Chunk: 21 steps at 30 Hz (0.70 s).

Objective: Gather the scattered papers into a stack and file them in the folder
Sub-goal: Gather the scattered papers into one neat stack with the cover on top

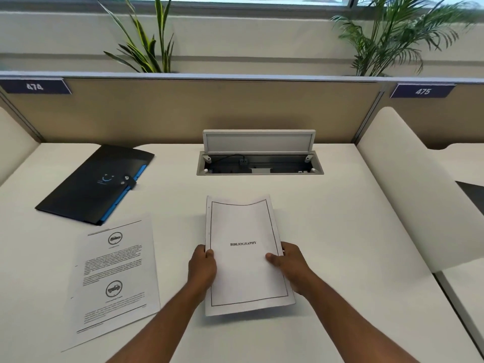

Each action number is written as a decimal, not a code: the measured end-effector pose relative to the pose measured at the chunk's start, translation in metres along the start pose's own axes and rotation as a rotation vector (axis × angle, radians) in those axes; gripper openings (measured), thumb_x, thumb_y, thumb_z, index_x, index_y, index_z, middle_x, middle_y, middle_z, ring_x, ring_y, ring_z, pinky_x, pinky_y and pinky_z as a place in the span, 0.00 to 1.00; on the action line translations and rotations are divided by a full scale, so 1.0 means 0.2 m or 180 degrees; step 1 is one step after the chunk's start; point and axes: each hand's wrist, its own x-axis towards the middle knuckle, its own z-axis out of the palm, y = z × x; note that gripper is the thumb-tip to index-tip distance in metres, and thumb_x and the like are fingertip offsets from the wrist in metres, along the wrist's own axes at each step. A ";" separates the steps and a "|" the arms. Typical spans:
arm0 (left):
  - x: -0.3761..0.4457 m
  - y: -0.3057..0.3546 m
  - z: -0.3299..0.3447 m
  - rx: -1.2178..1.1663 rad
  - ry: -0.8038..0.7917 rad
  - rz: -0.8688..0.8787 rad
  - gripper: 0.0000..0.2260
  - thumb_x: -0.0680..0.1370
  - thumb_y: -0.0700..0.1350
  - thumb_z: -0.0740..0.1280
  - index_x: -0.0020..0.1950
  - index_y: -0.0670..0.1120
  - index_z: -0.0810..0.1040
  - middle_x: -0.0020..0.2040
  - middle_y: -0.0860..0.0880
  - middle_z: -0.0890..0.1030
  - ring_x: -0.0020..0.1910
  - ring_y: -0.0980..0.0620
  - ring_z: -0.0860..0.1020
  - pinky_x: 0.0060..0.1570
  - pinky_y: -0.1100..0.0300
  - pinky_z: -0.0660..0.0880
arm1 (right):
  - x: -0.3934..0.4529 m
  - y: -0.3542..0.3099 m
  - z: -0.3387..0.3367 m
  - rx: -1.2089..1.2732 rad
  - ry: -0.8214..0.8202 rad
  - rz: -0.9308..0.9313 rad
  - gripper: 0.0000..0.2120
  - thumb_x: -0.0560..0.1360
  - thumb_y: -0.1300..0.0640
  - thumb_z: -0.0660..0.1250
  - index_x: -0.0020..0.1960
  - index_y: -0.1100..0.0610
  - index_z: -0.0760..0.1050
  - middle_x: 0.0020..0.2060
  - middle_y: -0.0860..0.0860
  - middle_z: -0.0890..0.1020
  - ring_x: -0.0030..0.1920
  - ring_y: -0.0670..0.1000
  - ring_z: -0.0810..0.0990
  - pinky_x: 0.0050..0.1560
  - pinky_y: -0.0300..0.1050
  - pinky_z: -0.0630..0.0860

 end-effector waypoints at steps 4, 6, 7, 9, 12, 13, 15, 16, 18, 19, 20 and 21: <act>0.00 -0.09 -0.14 0.0267 0.0401 0.0446 0.09 0.83 0.47 0.57 0.48 0.47 0.75 0.43 0.50 0.80 0.45 0.47 0.79 0.42 0.54 0.75 | 0.00 -0.02 0.05 0.0173 -0.0073 -0.0128 0.09 0.78 0.66 0.71 0.54 0.56 0.84 0.48 0.52 0.89 0.48 0.54 0.87 0.51 0.49 0.82; 0.03 -0.17 -0.25 0.0635 0.0852 0.0572 0.08 0.82 0.44 0.59 0.50 0.46 0.78 0.48 0.47 0.81 0.51 0.43 0.77 0.47 0.50 0.75 | -0.02 -0.02 0.07 0.0305 -0.0140 -0.0151 0.10 0.78 0.67 0.70 0.56 0.56 0.84 0.49 0.52 0.89 0.50 0.55 0.87 0.55 0.52 0.82; 0.04 -0.21 -0.32 0.0914 0.1110 0.0566 0.07 0.80 0.42 0.61 0.52 0.46 0.79 0.50 0.44 0.79 0.53 0.40 0.75 0.49 0.48 0.74 | -0.02 -0.01 0.08 0.0338 -0.0157 -0.0159 0.11 0.78 0.67 0.70 0.56 0.56 0.83 0.49 0.52 0.89 0.51 0.54 0.87 0.56 0.52 0.82; 0.06 -0.32 -0.45 0.1343 0.1550 0.0441 0.08 0.77 0.40 0.65 0.55 0.44 0.78 0.56 0.38 0.77 0.57 0.35 0.71 0.53 0.43 0.72 | -0.04 -0.01 0.11 0.0386 -0.0161 -0.0146 0.11 0.78 0.67 0.70 0.57 0.56 0.83 0.50 0.52 0.89 0.52 0.55 0.87 0.57 0.53 0.82; 0.06 -0.50 -0.63 0.1510 0.1757 0.0057 0.20 0.76 0.44 0.70 0.66 0.42 0.74 0.69 0.35 0.69 0.68 0.31 0.63 0.67 0.37 0.62 | -0.07 0.01 0.16 0.0470 -0.0166 -0.0087 0.11 0.78 0.67 0.71 0.57 0.57 0.83 0.50 0.53 0.89 0.52 0.57 0.87 0.57 0.55 0.83; 0.05 -0.56 -0.68 0.1583 0.1649 -0.0154 0.24 0.76 0.49 0.70 0.70 0.43 0.70 0.74 0.35 0.64 0.72 0.31 0.58 0.72 0.36 0.55 | -0.08 0.01 0.18 0.0503 -0.0173 -0.0066 0.11 0.78 0.67 0.71 0.58 0.58 0.83 0.50 0.54 0.89 0.52 0.58 0.87 0.57 0.56 0.83; 0.03 -0.65 -0.75 0.1806 0.1319 -0.0560 0.31 0.78 0.58 0.64 0.77 0.48 0.61 0.79 0.38 0.54 0.77 0.33 0.49 0.74 0.36 0.46 | -0.11 0.02 0.24 0.0537 -0.0189 -0.0026 0.11 0.78 0.67 0.71 0.59 0.60 0.82 0.50 0.56 0.89 0.52 0.60 0.87 0.58 0.58 0.83; 0.01 -0.69 -0.77 0.1936 0.1182 -0.0610 0.32 0.78 0.61 0.61 0.79 0.51 0.58 0.80 0.40 0.51 0.77 0.34 0.47 0.74 0.35 0.46 | -0.12 0.02 0.27 0.0559 -0.0179 0.0005 0.12 0.77 0.67 0.71 0.60 0.60 0.82 0.51 0.57 0.88 0.53 0.60 0.87 0.59 0.59 0.82; -0.02 -0.73 -0.78 0.2139 0.1020 -0.0465 0.32 0.78 0.65 0.59 0.79 0.55 0.56 0.81 0.44 0.50 0.78 0.37 0.48 0.74 0.37 0.49 | -0.15 0.03 0.33 0.0634 -0.0188 0.0059 0.12 0.78 0.68 0.71 0.60 0.61 0.81 0.53 0.58 0.88 0.54 0.62 0.86 0.61 0.61 0.81; -0.04 -0.73 -0.77 0.2213 0.0979 -0.0338 0.32 0.77 0.66 0.59 0.78 0.58 0.57 0.80 0.46 0.52 0.77 0.39 0.51 0.73 0.39 0.53 | -0.16 0.03 0.36 0.0679 -0.0201 0.0075 0.12 0.78 0.69 0.70 0.60 0.61 0.81 0.53 0.59 0.88 0.55 0.62 0.86 0.61 0.61 0.81; -0.07 -0.73 -0.77 0.2262 0.0945 -0.0208 0.30 0.76 0.67 0.59 0.77 0.60 0.59 0.80 0.48 0.55 0.76 0.41 0.54 0.71 0.40 0.57 | -0.17 0.03 0.40 0.0711 -0.0216 0.0077 0.12 0.78 0.69 0.70 0.60 0.61 0.81 0.53 0.59 0.88 0.54 0.62 0.86 0.61 0.60 0.81; -0.09 -0.72 -0.77 0.2271 0.0912 -0.0075 0.29 0.76 0.67 0.59 0.75 0.62 0.62 0.78 0.50 0.58 0.74 0.43 0.58 0.69 0.42 0.61 | -0.18 0.03 0.43 0.0736 -0.0221 0.0080 0.12 0.78 0.69 0.70 0.60 0.61 0.82 0.53 0.59 0.88 0.54 0.62 0.86 0.60 0.59 0.81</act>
